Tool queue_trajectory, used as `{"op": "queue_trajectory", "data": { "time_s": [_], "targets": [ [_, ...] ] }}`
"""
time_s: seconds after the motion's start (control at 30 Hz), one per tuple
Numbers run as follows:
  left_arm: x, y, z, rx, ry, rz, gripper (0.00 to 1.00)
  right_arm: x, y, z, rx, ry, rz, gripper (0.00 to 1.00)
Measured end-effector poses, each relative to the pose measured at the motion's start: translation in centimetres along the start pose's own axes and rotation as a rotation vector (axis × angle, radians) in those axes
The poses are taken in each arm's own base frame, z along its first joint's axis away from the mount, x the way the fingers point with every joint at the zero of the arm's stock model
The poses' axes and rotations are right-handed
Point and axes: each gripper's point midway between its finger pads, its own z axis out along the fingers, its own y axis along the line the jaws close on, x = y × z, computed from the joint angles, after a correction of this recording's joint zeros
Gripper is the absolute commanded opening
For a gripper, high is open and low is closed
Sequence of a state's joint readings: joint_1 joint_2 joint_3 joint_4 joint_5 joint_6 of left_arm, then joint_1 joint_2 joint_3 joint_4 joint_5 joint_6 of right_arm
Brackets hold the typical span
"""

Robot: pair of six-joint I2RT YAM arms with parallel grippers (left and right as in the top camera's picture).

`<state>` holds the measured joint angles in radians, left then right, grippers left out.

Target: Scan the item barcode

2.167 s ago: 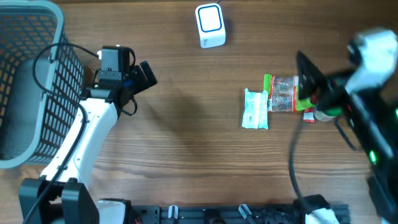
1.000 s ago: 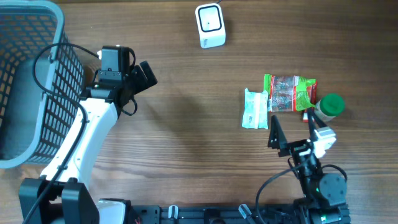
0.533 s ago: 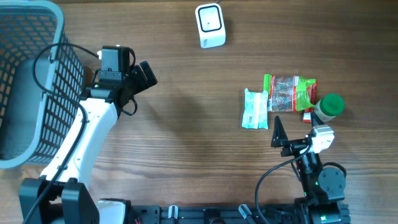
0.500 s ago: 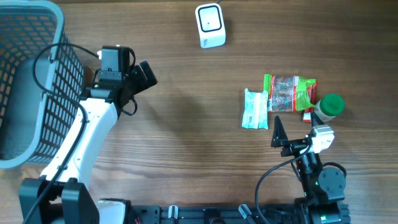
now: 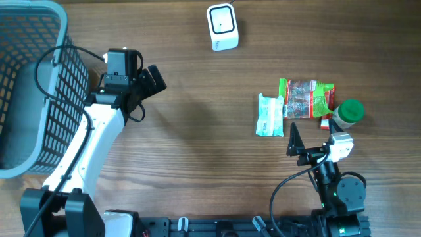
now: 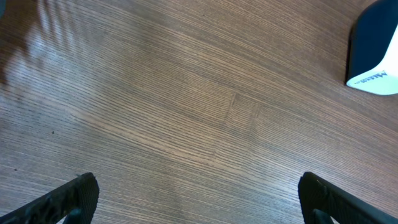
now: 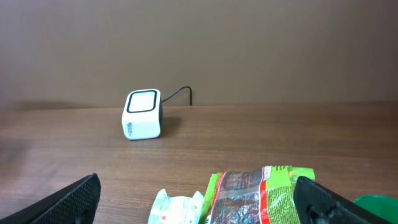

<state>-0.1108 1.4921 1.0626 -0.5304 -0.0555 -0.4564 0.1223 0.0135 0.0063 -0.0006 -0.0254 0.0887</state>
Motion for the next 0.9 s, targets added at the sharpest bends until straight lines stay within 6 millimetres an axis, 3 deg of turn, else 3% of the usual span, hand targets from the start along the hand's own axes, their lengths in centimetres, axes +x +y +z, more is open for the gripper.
{"op": "queue_trajectory", "data": {
  "time_s": [0.8,0.9],
  "targets": [
    [0.0,0.0,0.0,0.000,0.001,0.000,1.00,0.0,0.0,0.0,0.000,0.000,0.000,1.00],
    [-0.6,-0.3,-1.6,0.021,-0.035,-0.002,1.00,0.0,0.0,0.0,0.000,0.000,0.000,1.00]
  ]
}}
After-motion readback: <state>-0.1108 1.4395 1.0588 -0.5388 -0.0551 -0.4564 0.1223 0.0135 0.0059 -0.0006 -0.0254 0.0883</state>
